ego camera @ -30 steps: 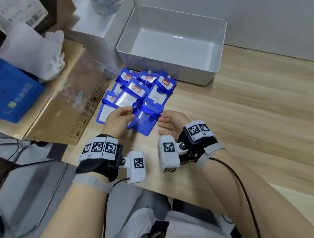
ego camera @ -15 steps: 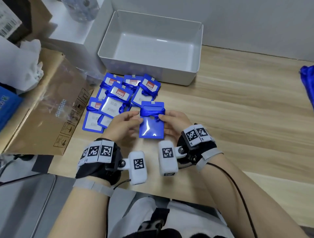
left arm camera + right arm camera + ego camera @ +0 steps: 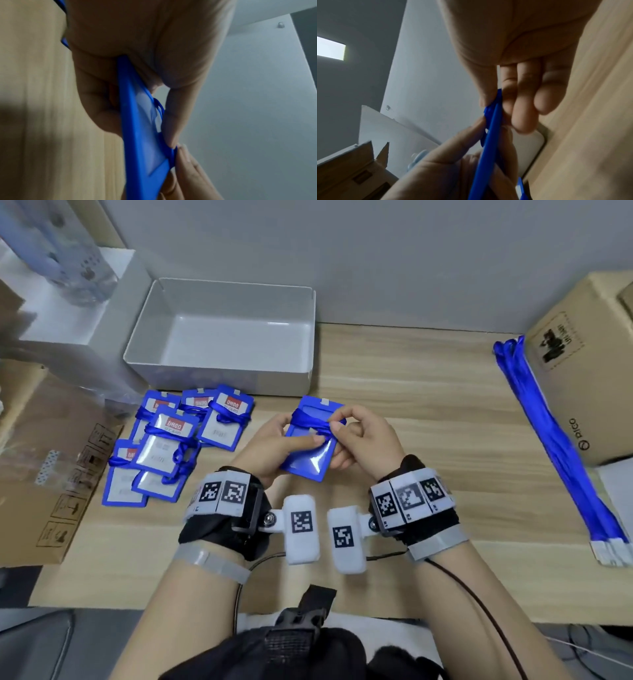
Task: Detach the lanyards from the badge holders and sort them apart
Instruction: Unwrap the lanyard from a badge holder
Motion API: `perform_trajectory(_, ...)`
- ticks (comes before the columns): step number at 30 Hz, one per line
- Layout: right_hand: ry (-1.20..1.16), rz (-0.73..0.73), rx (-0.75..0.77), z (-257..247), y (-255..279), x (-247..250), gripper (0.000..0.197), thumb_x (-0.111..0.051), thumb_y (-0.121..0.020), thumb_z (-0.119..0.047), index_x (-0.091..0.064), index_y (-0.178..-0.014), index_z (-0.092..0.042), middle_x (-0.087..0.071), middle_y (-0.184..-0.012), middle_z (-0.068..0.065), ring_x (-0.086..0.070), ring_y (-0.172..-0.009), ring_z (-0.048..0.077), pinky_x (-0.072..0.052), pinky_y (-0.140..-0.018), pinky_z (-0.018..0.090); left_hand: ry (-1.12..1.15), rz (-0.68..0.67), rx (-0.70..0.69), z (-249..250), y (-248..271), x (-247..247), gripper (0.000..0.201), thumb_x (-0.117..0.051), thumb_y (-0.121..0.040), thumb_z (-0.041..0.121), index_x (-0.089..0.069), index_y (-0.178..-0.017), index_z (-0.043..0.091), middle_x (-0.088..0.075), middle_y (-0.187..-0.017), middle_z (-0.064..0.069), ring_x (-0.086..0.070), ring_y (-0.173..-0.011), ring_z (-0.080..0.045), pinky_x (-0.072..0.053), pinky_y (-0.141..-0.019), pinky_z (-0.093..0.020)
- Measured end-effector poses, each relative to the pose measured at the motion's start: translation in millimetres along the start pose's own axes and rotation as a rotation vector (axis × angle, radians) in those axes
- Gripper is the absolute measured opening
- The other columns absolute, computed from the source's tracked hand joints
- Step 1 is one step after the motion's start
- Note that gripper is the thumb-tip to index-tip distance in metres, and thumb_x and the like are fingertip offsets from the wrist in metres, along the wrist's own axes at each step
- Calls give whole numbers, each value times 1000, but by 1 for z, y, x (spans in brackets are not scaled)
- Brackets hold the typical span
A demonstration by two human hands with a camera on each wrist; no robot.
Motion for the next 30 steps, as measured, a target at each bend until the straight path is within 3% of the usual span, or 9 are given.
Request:
perform_trajectory(5,79,34,121,-18,2,23,22,-56,-86,-10,-54,-84,-32,-54,-61,-1,-57,-47,13,-45,-54,20,-122,135,-146,18,-7,-10,18,-61,-83,5,-57,-100,10,-65,-80,-1,-63,-59,-3,-48,-54,-13)
perform_trajectory(7,141,68,182,-26,1,28,22,-62,-81,-12,-55,-81,-33,-50,-66,-4,-58,-57,21,-48,-65,29,-188,185,-192,25,-8,-12,8,-62,-82,8,-58,-87,14,-61,-74,1,-59,-57,-4,-45,-54,-15)
perform_trajectory(10,194,99,225,-37,-2,35,27,-67,-76,-11,-51,-69,-31,-54,-67,-2,-57,-68,30,-46,-68,26,-219,210,-219,31,-12,-16,13,-66,-69,18,-59,-79,16,-60,-72,0,-56,-63,-11,-42,-57,-20)
perform_trajectory(12,165,112,231,-42,-5,42,29,-68,-75,-6,-51,-64,-27,-57,-66,4,-59,-65,28,-47,-64,23,-249,210,-229,34,-16,-20,15,-64,-65,21,-59,-77,15,-60,-73,-1,-56,-65,-14,-42,-58,-22)
perform_trajectory(14,116,126,239,-44,-7,47,29,-68,-74,-3,-52,-62,-23,-57,-61,3,-60,-58,16,-46,-59,16,-278,202,-249,37,-19,-25,8,-65,-76,15,-59,-79,13,-60,-73,-2,-55,-64,-12,-42,-58,-22)
perform_trajectory(17,59,141,268,-43,-9,50,29,-65,-76,0,-53,-62,-23,-57,-59,0,-57,-52,8,-49,-63,23,-372,191,-280,40,-21,-31,18,-57,-88,16,-55,-70,14,-55,-65,3,-50,-50,1,-38,-49,-12)
perform_trajectory(21,-166,184,225,-37,-10,56,27,-53,-85,1,-51,-67,-19,-60,-61,-1,-60,-52,2,-46,-56,20,-396,179,-209,38,-19,-29,35,-44,-96,22,-42,-62,12,-45,-63,-6,-44,-62,-18,-34,-55,-24)
perform_trajectory(27,-631,220,136,-31,-7,73,16,-39,-96,-18,-51,-86,-13,-71,-74,-4,-69,-70,9,-54,-62,20,-596,-27,-297,49,-9,-36,34,-66,-82,21,-51,-66,-4,-42,-60,-4,-36,-52,-9,-29,-49,-18)
perform_trajectory(30,-765,222,178,-43,-2,78,19,-35,-97,-20,-46,-84,-12,-68,-60,-4,-68,-64,13,-56,-64,24,-715,-8,-366,53,-10,-30,23,-63,-67,34,-53,-56,15,-48,-52,8,-43,-57,-15,-36,-57,-28)
Point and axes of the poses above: each hand's wrist, its own y-axis away from the middle knuckle, its own x-axis out of the back of the hand, z = x × y, the point moved 5 cm from there along -y, towards the middle knuckle
